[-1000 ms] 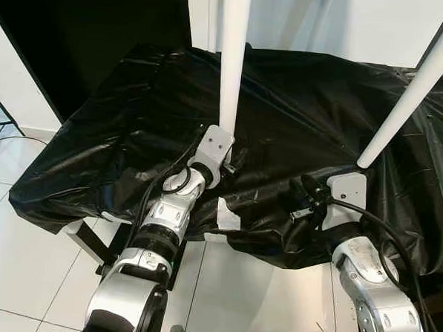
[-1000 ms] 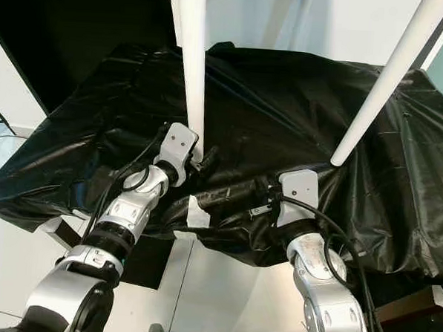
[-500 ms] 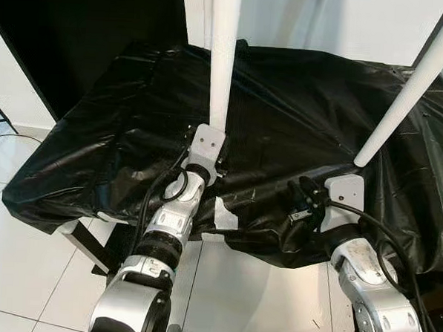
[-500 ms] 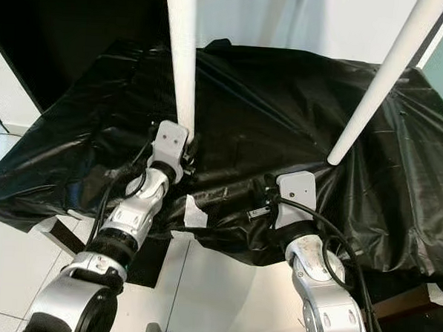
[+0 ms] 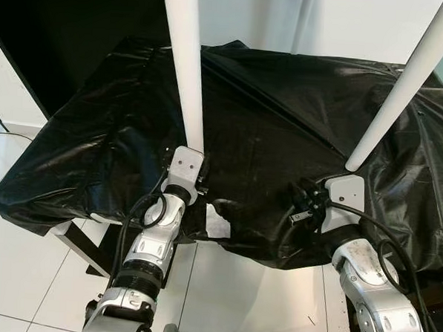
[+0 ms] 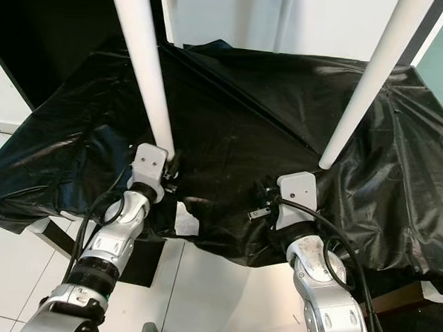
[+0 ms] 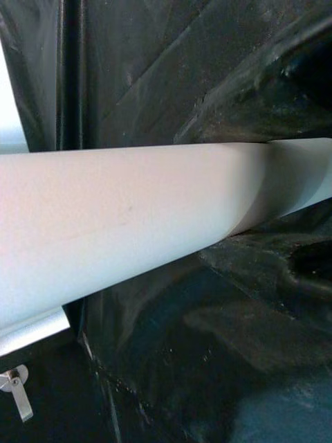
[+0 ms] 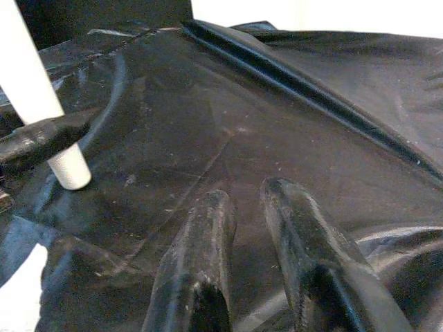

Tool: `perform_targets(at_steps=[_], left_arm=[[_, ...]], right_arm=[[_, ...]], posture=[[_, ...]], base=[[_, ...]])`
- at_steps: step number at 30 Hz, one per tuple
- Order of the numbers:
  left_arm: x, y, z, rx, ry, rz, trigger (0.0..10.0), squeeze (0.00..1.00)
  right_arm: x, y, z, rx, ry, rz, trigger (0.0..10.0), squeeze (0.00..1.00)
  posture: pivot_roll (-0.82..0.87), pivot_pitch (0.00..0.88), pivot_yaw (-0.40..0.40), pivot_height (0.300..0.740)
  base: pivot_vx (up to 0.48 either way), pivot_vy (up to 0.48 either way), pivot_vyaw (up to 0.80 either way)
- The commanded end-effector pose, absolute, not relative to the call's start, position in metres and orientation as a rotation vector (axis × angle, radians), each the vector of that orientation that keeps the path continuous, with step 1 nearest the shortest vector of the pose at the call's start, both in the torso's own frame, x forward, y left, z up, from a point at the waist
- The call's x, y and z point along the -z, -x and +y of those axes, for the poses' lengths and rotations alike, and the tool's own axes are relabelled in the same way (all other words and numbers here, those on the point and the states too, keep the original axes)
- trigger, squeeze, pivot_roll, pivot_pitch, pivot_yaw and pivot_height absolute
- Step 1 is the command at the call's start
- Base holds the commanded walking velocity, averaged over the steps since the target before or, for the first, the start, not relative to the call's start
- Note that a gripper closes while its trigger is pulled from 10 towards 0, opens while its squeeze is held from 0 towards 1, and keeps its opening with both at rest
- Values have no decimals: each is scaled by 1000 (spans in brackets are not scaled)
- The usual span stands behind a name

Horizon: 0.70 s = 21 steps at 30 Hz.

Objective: Building children table

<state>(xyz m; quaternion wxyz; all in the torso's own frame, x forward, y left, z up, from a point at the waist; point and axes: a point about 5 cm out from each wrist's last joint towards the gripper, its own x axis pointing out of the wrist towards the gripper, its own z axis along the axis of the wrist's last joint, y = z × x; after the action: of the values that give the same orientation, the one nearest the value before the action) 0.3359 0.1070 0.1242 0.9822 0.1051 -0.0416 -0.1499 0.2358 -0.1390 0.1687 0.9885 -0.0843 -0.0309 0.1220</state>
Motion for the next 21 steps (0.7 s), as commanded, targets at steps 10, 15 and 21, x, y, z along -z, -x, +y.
perform_targets(at_steps=[10,15,21], left_arm=[[-92,-320,140,211,-281,50,0,0],[-94,-317,137,222,-275,32,0,0],[-89,-299,133,303,-217,-12,0,0]], right_arm=[[-166,-236,-140,-246,177,-51,10000,0],[-164,-238,-140,-236,160,-46,10000,0],[-160,-239,-144,-207,154,-36,10000,0]], posture=[[-67,63,8,740],[-63,56,11,740],[-67,51,15,740]], base=[[0,0,0],[0,0,0],[0,0,0]])
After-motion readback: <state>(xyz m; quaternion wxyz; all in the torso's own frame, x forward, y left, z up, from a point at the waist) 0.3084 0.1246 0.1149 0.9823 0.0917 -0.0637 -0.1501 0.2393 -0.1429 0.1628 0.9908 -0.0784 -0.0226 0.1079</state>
